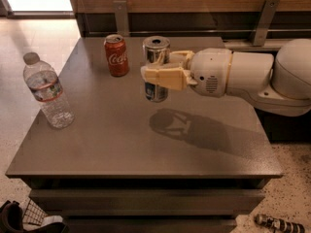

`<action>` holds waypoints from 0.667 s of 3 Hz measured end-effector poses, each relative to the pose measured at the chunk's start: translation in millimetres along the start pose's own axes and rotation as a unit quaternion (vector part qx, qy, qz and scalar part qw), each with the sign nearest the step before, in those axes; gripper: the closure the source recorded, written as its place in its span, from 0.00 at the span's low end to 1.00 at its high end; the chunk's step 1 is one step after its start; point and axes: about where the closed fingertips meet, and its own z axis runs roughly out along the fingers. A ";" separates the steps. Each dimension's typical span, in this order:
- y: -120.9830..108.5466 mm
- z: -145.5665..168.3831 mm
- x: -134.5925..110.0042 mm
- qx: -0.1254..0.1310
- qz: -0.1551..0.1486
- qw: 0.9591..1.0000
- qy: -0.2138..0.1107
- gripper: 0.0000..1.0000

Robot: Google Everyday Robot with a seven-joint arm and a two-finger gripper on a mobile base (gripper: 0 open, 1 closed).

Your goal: Move redbull can near water bottle

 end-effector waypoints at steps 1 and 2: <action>36.8 37.3 5.2 -0.025 -0.004 1.000 -0.013 1.00; 48.1 66.6 12.0 -0.052 -0.019 0.998 -0.027 1.00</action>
Offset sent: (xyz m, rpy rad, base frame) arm -0.0021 0.1219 -0.0399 0.1012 -0.0911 0.2193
